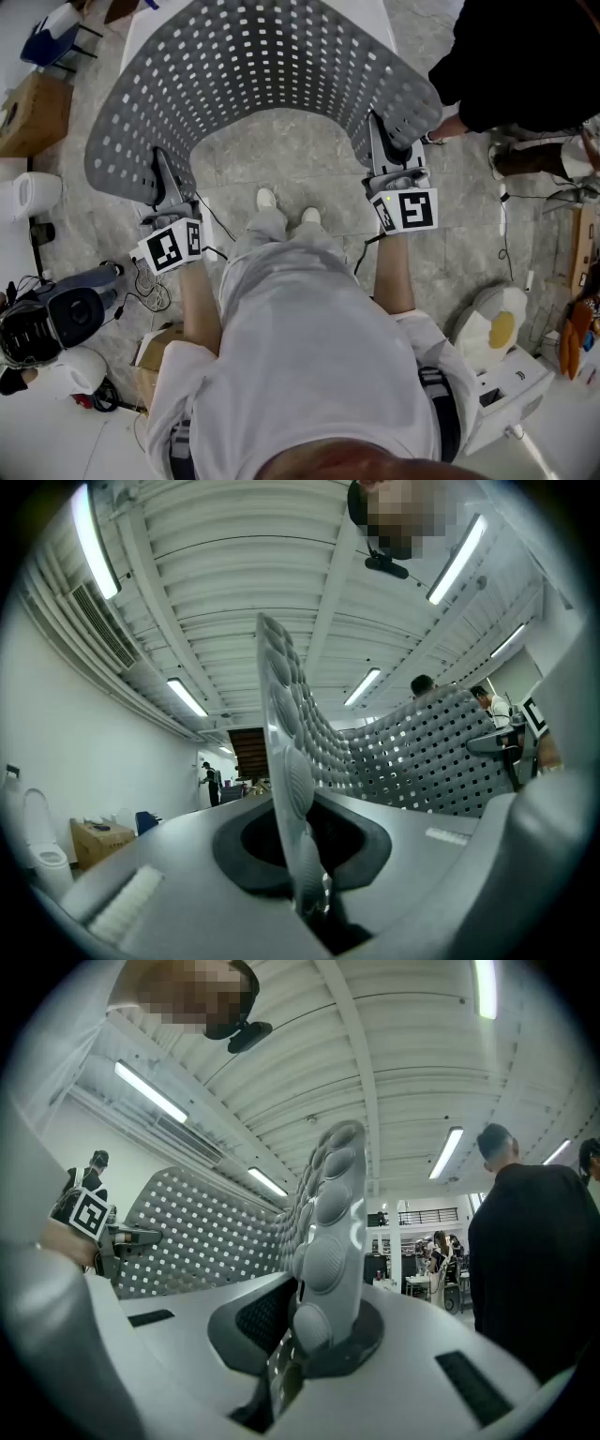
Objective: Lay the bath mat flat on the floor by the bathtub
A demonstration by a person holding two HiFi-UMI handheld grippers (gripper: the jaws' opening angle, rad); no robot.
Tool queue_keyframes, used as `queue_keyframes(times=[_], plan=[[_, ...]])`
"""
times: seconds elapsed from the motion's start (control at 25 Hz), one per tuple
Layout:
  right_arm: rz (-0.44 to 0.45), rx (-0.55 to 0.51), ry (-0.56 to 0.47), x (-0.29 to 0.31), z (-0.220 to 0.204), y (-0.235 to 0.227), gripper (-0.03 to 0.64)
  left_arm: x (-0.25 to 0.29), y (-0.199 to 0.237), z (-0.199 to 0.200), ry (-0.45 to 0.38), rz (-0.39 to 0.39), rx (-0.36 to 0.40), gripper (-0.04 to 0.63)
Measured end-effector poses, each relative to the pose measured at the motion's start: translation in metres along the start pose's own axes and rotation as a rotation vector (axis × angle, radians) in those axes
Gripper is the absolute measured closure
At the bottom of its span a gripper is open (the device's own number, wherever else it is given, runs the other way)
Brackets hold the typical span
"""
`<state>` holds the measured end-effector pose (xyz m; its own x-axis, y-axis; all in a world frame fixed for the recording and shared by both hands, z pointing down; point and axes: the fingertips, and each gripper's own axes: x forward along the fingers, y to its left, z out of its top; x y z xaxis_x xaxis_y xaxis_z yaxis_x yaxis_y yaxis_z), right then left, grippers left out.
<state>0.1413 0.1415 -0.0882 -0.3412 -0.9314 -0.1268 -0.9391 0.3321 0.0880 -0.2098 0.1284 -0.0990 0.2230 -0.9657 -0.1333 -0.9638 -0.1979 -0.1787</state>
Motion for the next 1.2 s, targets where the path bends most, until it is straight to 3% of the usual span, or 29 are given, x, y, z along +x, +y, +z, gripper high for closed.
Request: queue_keyframes(times=[0.28,0.52,0.96,1.2], plan=[[-0.016,-0.004,0.009,-0.017,0.018,0.013,0.598,-0.002,-0.015,0.011,-0.017,-0.088,-0.03,0.575],[-0.057,-0.028,0.067,-0.002,0.014,-0.01,0.597,0.033,-0.019,-0.001,-0.018,-0.12,-0.067,0.575],[-0.093,-0.047,0.149,0.051,-0.005,-0.002,0.595,0.077,0.029,-0.057,0.01,-0.147,-0.188,0.575],[-0.069,-0.055,0.159,0.081,-0.012,0.023,0.595,0.08,0.056,-0.073,0.04,-0.133,-0.188,0.575]])
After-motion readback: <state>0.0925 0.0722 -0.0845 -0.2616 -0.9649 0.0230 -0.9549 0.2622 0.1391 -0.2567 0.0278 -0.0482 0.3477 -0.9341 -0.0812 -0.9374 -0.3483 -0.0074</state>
